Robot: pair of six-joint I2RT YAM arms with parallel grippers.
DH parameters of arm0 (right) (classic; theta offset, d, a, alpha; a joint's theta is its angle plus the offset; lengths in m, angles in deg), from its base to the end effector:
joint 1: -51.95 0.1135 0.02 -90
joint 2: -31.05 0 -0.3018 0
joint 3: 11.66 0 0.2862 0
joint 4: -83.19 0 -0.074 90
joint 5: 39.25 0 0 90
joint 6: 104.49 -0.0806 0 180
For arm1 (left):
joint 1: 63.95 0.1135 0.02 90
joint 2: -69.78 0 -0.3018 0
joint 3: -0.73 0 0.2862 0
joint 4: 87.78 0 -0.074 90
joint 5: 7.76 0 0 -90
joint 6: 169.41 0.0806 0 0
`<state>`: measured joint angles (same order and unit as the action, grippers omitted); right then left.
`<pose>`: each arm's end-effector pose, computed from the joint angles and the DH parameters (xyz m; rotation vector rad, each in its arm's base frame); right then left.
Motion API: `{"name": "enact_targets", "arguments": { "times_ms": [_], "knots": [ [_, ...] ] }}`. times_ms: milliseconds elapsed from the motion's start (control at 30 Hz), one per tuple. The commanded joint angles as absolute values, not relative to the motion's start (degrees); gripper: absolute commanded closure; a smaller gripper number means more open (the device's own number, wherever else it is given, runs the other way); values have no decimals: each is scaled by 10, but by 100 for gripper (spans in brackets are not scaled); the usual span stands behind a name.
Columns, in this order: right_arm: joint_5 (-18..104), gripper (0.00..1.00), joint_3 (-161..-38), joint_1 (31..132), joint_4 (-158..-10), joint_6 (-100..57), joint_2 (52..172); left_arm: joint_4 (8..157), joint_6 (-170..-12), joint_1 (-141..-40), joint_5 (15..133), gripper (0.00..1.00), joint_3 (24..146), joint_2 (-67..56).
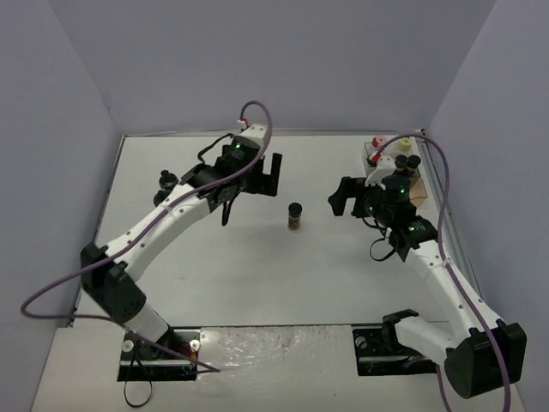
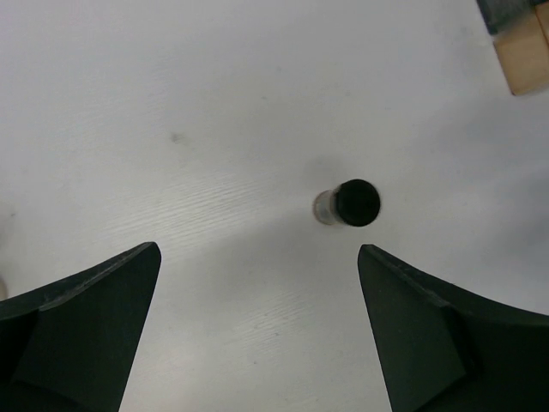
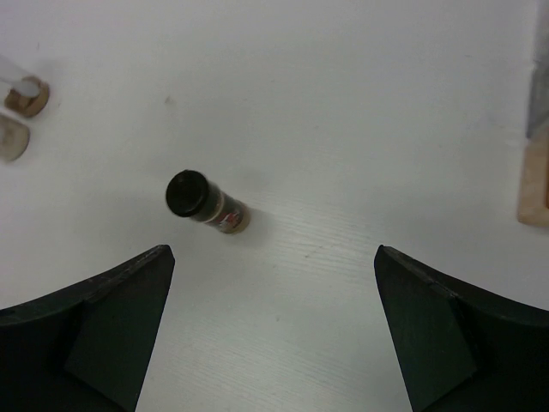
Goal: Organize the condiment bottles
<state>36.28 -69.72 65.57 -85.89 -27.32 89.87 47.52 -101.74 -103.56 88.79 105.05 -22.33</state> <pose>0.2857 0.0899 0.3371 -0.1977 1.7911 0.5555 0.3455 -0.2740 0.3929 0.2594 2.1619 -0.5077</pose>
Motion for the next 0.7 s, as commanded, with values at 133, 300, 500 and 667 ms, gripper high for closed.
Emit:
{"name": "enact_targets", "arguments": {
  "times_ms": [133,300,500,667],
  "knots": [
    [437,1,-757,838,-937,-197,1021,503,-1016,-956,949,3,848,17],
    [470,5,-783,880,-945,-184,1099,508,-984,-946,936,3,791,81],
    [486,12,-805,887,-962,-177,1170,527,-971,-935,896,3,758,93],
    [492,23,-814,886,-987,-175,1219,533,-965,-903,864,3,756,93]
  ]
}}
